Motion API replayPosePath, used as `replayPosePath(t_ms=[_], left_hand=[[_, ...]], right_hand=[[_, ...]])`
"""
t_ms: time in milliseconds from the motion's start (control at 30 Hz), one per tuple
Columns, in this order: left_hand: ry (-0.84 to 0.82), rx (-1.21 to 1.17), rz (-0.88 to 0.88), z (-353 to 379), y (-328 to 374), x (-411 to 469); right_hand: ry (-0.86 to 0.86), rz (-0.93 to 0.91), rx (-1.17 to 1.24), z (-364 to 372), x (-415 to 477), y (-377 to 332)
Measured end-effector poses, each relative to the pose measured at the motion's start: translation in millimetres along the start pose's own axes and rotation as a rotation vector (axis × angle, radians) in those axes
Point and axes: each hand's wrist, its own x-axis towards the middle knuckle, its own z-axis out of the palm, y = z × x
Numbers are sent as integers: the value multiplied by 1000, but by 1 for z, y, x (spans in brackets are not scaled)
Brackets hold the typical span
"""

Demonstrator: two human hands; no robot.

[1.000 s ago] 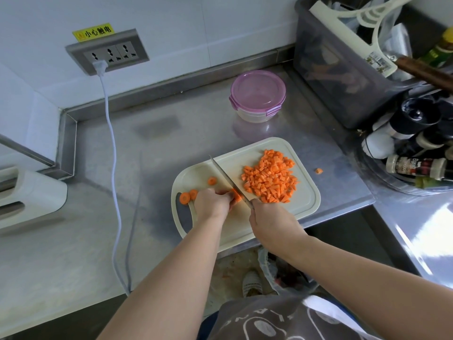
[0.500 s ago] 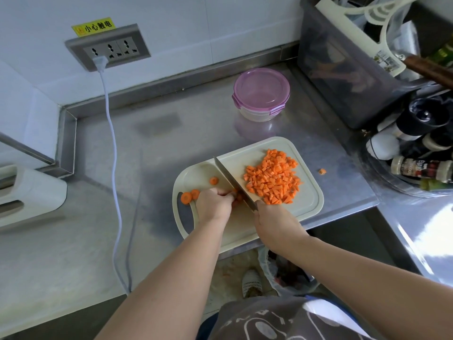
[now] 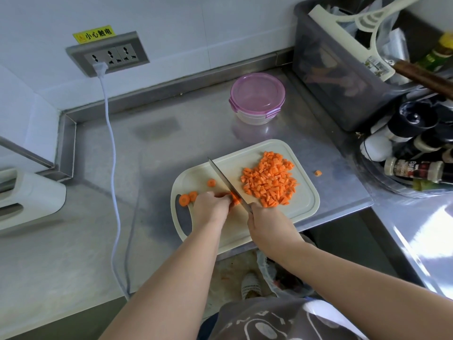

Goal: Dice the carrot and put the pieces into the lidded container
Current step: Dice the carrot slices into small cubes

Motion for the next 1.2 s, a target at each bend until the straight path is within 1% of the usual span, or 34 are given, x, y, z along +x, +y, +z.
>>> replayPosePath(t_ms=[200,333,500,633,767,833,933,1033,1100,1133,1167,1200], left_hand=[[10,44,15,0,3,-3],[16,33,11,1,4,-3],[42,139,59,-1,7,-8],[51,166,59,0,7,-8],[24,102,42,0,4,-5],[36,131,66,0,5,-6],[-3,55,70,-3,8,-11],[-24,68,106,-15,12,-13],[68,-63,102,-39,19,-8],[152,-142,128,-54,24,-5],[250,-168,191,-70,31,-2],[340,-116,273,-83,38,-4]], right_hand=[[-39,15,-11,0,3,-1],[-78,24,-27,0,5,-1],[-104,50,-68,6,11,0],[-88,52,-73,10,12,1],[-58,57,-41,10,13,3],[-27,36,2,6,13,6],[35,-47,44,-5,7,10],[74,-161,-14,-14,-4,19],[79,-230,-82,-17,-11,28],[85,-268,-125,-18,-13,34],[98,-316,-174,-18,-15,41],[118,-374,-226,-17,-16,45]])
